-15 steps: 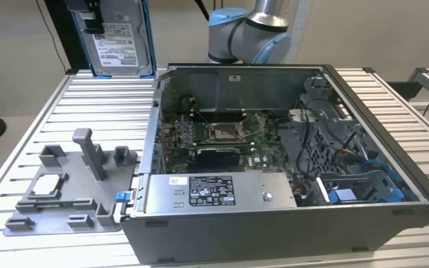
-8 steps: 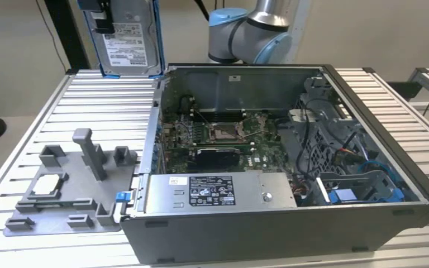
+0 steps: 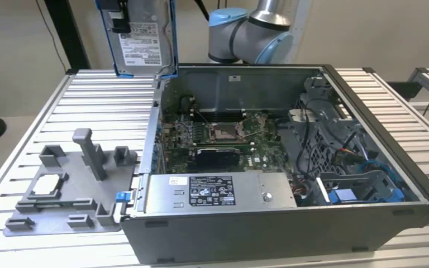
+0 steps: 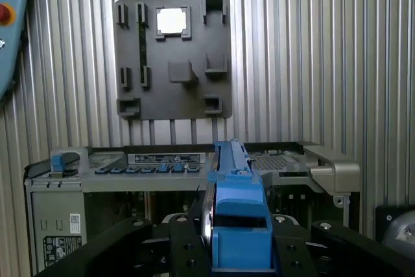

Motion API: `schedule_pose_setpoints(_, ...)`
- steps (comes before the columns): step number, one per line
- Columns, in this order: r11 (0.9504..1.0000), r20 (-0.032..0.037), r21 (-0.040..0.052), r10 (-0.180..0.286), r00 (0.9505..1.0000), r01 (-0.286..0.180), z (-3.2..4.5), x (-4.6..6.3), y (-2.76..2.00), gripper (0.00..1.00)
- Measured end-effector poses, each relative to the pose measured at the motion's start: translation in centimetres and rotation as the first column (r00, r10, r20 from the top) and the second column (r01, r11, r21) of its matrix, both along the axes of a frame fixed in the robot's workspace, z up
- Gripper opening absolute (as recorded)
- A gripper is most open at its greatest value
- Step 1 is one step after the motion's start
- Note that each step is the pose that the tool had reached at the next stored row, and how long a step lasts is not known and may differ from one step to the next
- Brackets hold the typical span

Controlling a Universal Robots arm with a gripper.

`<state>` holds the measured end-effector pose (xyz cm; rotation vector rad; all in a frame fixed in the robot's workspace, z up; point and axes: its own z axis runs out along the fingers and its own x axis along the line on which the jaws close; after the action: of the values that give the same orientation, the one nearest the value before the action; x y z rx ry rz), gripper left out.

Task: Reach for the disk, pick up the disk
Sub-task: 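Pick up the disk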

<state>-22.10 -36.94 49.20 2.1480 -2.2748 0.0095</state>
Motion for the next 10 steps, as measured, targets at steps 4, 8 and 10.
schedule_pose_setpoints(4, 1.0, -0.0002, 0.0, 0.0, 1.0, 0.0, 0.03, 1.0, 0.0, 0.0)
schedule_pose_setpoints(8, 1.0, -0.0005, 0.0, 0.0, 1.0, 0.0, 0.05, 2.1, 0.0, 0.0)
schedule_pose_setpoints(10, 1.0, -0.0007, 0.0, 0.0, 1.0, 0.0, 0.07, 2.6, 0.0, 0.0)
